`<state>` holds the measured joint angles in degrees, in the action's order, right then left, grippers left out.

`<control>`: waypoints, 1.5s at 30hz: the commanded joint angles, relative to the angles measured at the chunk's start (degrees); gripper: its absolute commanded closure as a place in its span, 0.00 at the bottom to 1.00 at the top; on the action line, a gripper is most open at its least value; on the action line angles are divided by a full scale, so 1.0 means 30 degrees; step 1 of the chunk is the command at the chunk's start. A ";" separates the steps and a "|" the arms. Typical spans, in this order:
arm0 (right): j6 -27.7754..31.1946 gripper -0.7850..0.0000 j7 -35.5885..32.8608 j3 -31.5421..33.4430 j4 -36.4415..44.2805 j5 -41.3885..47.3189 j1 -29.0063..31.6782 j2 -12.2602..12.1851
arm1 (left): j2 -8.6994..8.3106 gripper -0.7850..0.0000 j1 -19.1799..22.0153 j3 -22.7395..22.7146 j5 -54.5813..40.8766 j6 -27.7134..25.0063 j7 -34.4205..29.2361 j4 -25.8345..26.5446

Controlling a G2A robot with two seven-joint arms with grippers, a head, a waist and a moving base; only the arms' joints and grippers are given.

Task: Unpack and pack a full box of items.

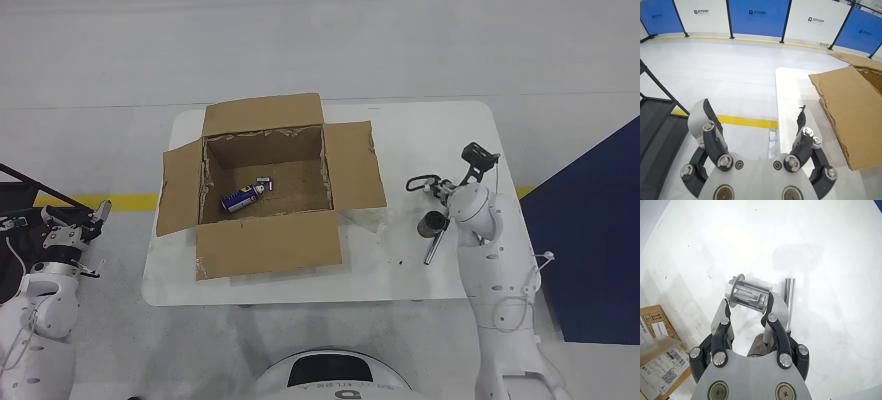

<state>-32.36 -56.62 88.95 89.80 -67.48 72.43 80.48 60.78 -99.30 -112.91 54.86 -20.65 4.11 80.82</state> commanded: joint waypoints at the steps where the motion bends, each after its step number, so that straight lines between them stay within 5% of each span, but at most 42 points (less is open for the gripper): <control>1: -0.0028 0.48 -0.0069 0.0031 0.0062 0.0004 0.0037 -0.0016 | 0.0000 0.00 0.0000 0.0000 0.0000 0.0000 0.0000 0.0000; 6: -0.0299 0.38 0.0086 0.0059 0.0766 -0.0025 0.0418 -0.0034 | 0.0000 0.00 0.0000 0.0000 0.0000 0.0000 0.0000 0.0000; 18: -0.1154 0.35 0.3316 0.0198 0.4640 0.1001 0.3017 0.0102 | 0.0000 0.00 0.0000 0.0000 0.0000 0.0000 0.0000 0.0000; 19: -0.1110 0.30 0.3792 0.0164 0.4934 0.1274 0.3281 0.0133 | 0.0000 0.00 0.0000 0.0000 0.0000 0.0000 0.0000 0.0000; 20: -0.0946 0.02 0.4229 0.0121 0.5259 0.1603 0.3552 0.0160 | 0.0000 0.00 0.0000 0.0000 0.0000 0.0000 0.0000 0.0000; 21: -0.0823 0.00 0.4445 0.0112 0.5433 0.1880 0.3751 0.0177 | 0.0000 0.00 0.0000 0.0000 0.0000 0.0000 0.0000 0.0000; 35: -0.0823 0.00 0.4445 0.0112 0.5433 0.1880 0.3751 0.0177 | 0.0000 0.00 0.0000 0.0000 0.0000 0.0000 0.0000 0.0000; 45: 0.3113 0.00 0.7382 -0.1243 0.7728 0.6165 0.4170 0.0431 | 0.0000 0.00 0.0000 0.0000 0.0000 0.0000 0.0000 0.0000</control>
<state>-25.05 -34.61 86.04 112.13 -49.94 84.54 81.76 60.78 -99.30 -112.91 54.86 -20.65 4.11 80.82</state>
